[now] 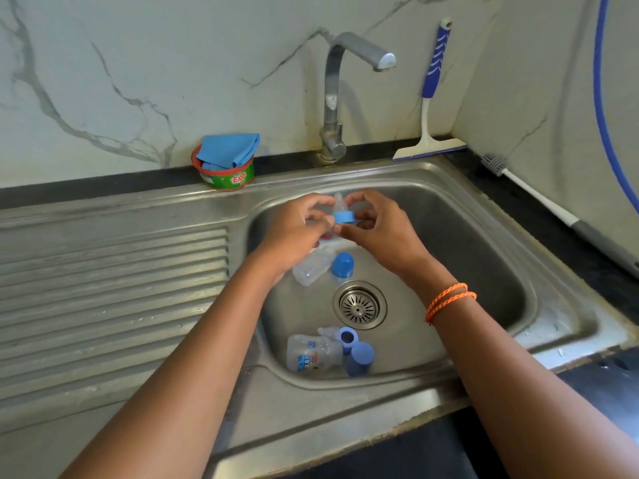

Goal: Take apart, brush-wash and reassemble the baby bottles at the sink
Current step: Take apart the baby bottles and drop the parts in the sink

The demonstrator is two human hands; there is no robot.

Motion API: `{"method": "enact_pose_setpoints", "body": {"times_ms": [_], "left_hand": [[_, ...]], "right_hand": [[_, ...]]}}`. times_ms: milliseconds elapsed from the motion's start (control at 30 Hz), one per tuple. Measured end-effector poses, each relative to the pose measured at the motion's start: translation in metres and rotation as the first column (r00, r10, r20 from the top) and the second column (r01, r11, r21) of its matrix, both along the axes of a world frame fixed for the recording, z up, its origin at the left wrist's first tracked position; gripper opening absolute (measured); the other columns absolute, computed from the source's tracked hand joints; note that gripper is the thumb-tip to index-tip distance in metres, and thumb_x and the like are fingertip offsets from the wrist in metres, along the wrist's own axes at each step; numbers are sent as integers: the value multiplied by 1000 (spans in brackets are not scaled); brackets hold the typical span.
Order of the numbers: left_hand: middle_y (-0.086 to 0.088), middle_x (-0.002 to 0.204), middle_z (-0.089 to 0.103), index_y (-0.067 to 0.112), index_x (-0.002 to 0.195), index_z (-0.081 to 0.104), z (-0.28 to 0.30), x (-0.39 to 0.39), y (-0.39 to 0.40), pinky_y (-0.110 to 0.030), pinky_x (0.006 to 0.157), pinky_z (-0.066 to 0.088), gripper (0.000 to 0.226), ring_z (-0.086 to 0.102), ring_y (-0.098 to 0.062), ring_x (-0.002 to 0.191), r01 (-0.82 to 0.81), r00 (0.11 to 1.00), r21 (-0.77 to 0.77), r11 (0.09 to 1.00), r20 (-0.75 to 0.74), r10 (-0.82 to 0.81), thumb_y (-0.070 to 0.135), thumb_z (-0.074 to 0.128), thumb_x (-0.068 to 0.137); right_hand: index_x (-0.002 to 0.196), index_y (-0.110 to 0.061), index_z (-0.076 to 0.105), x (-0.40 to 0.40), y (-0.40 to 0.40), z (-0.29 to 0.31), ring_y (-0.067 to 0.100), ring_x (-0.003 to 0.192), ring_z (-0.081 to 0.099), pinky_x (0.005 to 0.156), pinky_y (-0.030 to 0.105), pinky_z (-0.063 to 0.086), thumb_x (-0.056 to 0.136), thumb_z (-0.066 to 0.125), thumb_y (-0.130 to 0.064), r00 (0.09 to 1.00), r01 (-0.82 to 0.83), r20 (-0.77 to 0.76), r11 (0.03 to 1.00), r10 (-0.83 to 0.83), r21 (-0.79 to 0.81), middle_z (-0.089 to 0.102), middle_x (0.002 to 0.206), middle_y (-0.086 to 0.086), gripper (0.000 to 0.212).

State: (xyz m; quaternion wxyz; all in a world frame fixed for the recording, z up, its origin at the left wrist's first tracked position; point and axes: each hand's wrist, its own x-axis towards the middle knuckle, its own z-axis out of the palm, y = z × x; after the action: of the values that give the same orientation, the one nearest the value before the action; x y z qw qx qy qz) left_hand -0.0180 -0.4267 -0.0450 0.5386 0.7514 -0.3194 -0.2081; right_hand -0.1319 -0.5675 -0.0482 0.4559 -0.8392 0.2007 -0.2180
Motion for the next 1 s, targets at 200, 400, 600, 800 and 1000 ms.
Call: {"method": "enact_pose_setpoints", "body": {"times_ms": [200,400,600,800,1000], "left_hand": [[-1,99,79,26,125,70,-5,-8,12,-30,80,63,22,78,-16,85,-119,990,-198,973,-96,102,24,64,104],[-1,102,81,14,123,74,-5,-9,13,-31,84,63,25,78,-16,95,-112,986,-283,953,-152,70,23,68,101],[-1,104,81,10,122,75,-6,-4,15,-27,85,61,29,77,-16,99,-98,992,-338,936,-114,63,12,77,93],[-5,107,79,8,120,73,-10,-2,10,-37,96,60,25,76,-22,103,-77,995,-350,934,-91,48,10,74,95],[-6,110,79,7,123,73,-15,-1,9,-39,96,60,24,75,-20,105,-90,996,-330,940,-46,79,12,67,100]], "right_hand": [[129,-14,68,2,7,2,16,73,75,71,37,65,98,76,-26,995,7,95,997,0,-79,77,89,2,34],[121,-13,72,6,12,-1,16,80,76,67,38,65,100,75,-24,987,16,160,999,-8,-47,78,94,1,24],[122,-5,71,5,13,1,20,95,78,73,38,66,101,72,-19,977,-86,206,986,55,145,79,105,9,25],[127,4,69,2,13,4,32,111,75,95,42,63,105,64,-14,960,-232,251,856,125,463,74,119,24,28],[128,11,66,3,14,5,36,118,72,105,36,57,106,62,-11,941,-318,289,760,177,567,71,125,30,32]]}}
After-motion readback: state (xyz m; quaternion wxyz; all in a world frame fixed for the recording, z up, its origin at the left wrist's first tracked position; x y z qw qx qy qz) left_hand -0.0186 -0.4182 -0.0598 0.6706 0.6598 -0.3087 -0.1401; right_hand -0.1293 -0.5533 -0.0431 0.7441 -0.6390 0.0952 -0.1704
